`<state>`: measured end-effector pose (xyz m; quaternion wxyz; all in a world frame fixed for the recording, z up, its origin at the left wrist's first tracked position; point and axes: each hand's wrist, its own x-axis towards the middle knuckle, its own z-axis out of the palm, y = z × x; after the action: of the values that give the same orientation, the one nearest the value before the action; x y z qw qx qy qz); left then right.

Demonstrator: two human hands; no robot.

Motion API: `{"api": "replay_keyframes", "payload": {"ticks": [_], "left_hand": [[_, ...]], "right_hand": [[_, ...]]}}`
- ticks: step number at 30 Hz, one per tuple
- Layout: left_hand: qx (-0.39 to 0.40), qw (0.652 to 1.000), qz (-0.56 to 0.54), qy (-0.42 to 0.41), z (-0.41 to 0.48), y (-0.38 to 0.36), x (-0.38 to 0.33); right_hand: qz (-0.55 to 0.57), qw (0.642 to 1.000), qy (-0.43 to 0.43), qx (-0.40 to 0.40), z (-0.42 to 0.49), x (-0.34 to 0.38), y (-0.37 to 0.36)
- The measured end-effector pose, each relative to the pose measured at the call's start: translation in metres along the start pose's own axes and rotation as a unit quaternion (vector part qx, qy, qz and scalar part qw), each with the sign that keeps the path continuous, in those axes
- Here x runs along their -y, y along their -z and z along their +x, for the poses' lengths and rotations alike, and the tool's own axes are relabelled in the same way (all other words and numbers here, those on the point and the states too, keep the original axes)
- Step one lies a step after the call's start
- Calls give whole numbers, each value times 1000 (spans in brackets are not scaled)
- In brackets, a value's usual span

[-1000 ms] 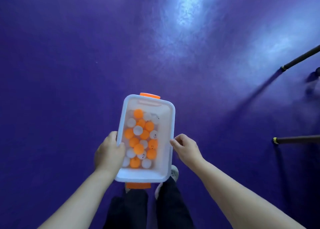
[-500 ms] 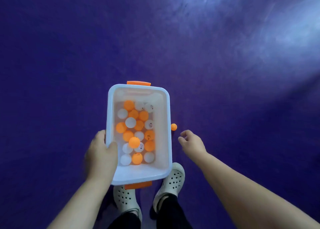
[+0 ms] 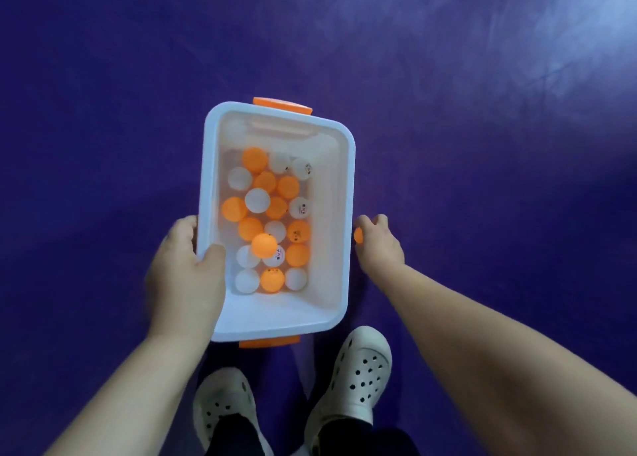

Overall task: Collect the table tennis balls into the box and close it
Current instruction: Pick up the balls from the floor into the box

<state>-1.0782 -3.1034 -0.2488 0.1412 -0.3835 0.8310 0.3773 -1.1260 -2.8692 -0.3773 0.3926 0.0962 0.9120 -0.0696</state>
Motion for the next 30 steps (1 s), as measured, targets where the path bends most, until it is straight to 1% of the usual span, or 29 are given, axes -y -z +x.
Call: {"api": "replay_keyframes", "payload": {"ticks": [1,3,4,6,8,9,10,12,13,15,17,19,25,30], "left_hand": [[0,1000,2,1,-1,-2,-1],[-1,1000,14,1,-5,-5,-10],[-1,1000,21,1,-9,-6,-16],[-1,1000,30,4,-19,-7,-32],[6,999,31,4,-33,-10,-53],[12,1000,28,2,-41,-11,-65],[18,1000,23,-2,-49,-13,-78],[33,999,13,-17,-68,-13,-106],[41,999,8,-30,-77,-13,-121],[56,997,0,-60,-98,-9,-154],[66,993,1,-94,-119,-2,-188],[76,989,3,-125,-141,5,-222],[120,975,-5,-186,-208,33,-314],[146,962,6,-232,-272,72,-387]], "right_hand": [[31,999,-8,-6,-1,-2,1],[138,989,-47,-37,-12,-3,14],[204,974,-72,-64,-21,-3,24],[318,933,-101,-133,-42,-2,49],[392,891,-94,-207,-68,-2,81],[415,877,-76,-230,-83,-3,97],[427,870,-51,-243,-97,-3,113],[418,874,4,-249,-123,-8,139],[395,882,27,-256,-135,-12,152],[315,897,51,-307,-159,-24,176],[263,885,30,-383,-181,-40,202],[252,870,-17,-424,-204,-60,231],[284,883,-94,-362,-273,-117,319],[319,875,-139,-336,-335,-152,390]]}}
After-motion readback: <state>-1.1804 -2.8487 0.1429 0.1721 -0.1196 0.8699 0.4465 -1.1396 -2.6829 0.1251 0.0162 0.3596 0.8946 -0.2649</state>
